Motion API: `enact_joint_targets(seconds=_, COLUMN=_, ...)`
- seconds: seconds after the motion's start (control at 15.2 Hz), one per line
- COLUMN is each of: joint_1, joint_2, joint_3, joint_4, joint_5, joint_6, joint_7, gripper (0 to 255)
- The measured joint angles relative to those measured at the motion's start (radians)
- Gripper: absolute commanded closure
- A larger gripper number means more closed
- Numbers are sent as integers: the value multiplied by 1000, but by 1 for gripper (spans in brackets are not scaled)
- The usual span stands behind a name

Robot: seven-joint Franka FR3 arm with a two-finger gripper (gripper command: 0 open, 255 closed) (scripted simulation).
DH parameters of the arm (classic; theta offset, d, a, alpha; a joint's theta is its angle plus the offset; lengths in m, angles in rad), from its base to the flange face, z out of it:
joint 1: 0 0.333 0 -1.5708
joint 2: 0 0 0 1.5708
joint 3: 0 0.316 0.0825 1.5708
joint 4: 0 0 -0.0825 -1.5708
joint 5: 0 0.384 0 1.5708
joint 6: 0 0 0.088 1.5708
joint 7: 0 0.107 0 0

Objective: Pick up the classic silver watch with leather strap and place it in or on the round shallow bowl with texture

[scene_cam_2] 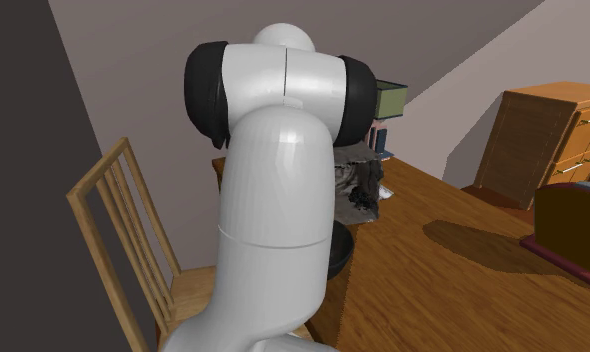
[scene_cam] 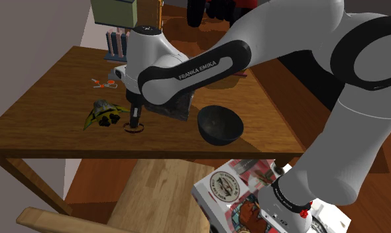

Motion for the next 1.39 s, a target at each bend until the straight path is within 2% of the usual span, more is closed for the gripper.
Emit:
enact_joint_targets(seconds=0.66, joint_1=-1, joint_2=-4, joint_3=1, joint_4=3, joint_5=2, joint_6=-6, joint_7=-2, gripper=255)
enact_joint_targets(seconds=1.39, joint_1=-11, joint_2=-68, joint_3=13, joint_4=65, joint_5=36, joint_6=-129, joint_7=-22, gripper=255)
